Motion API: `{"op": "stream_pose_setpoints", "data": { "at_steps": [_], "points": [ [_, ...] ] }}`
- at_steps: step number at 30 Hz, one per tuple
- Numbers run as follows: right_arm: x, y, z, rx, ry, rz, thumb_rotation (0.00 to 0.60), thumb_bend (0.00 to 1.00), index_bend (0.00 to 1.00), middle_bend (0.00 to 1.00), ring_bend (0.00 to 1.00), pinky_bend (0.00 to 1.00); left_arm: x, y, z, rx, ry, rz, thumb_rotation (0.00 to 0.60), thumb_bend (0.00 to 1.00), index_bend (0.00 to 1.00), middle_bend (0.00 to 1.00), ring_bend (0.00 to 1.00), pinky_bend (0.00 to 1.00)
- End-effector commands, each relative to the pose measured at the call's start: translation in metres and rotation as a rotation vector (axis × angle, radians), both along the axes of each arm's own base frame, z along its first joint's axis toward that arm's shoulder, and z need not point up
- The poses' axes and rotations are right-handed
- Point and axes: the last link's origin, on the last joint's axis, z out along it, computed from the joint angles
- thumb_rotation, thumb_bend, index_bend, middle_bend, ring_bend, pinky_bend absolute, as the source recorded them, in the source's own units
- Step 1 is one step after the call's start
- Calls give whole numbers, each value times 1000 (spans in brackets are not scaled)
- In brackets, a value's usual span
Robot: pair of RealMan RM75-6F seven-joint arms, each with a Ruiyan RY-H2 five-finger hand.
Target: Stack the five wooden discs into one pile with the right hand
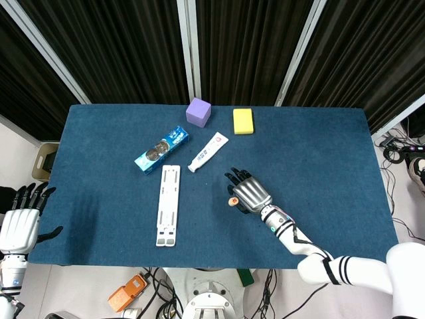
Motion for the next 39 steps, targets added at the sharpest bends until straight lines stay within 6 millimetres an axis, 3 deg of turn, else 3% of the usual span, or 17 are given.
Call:
{"op": "stream_pose_setpoints", "data": {
  "at_steps": [1,8,15,39],
  "points": [
    [-10,4,15,-27,-19,-14,600,466,479,170,84,188,0,0,0,-1,0,0,600,0,154,75,0,0],
    [-48,25,39,-42,5,-63,600,456,478,169,84,188,1,2,-3,-4,-5,-8,600,0,155,75,0,0],
    [-77,45,39,-6,63,-97,600,455,478,170,83,188,3,3,-4,-6,-7,-16,600,0,154,75,0,0],
    [-83,49,22,22,103,-91,600,456,514,170,84,188,1,-1,-2,2,-8,-10,600,0,154,75,0,0]
  ]
}}
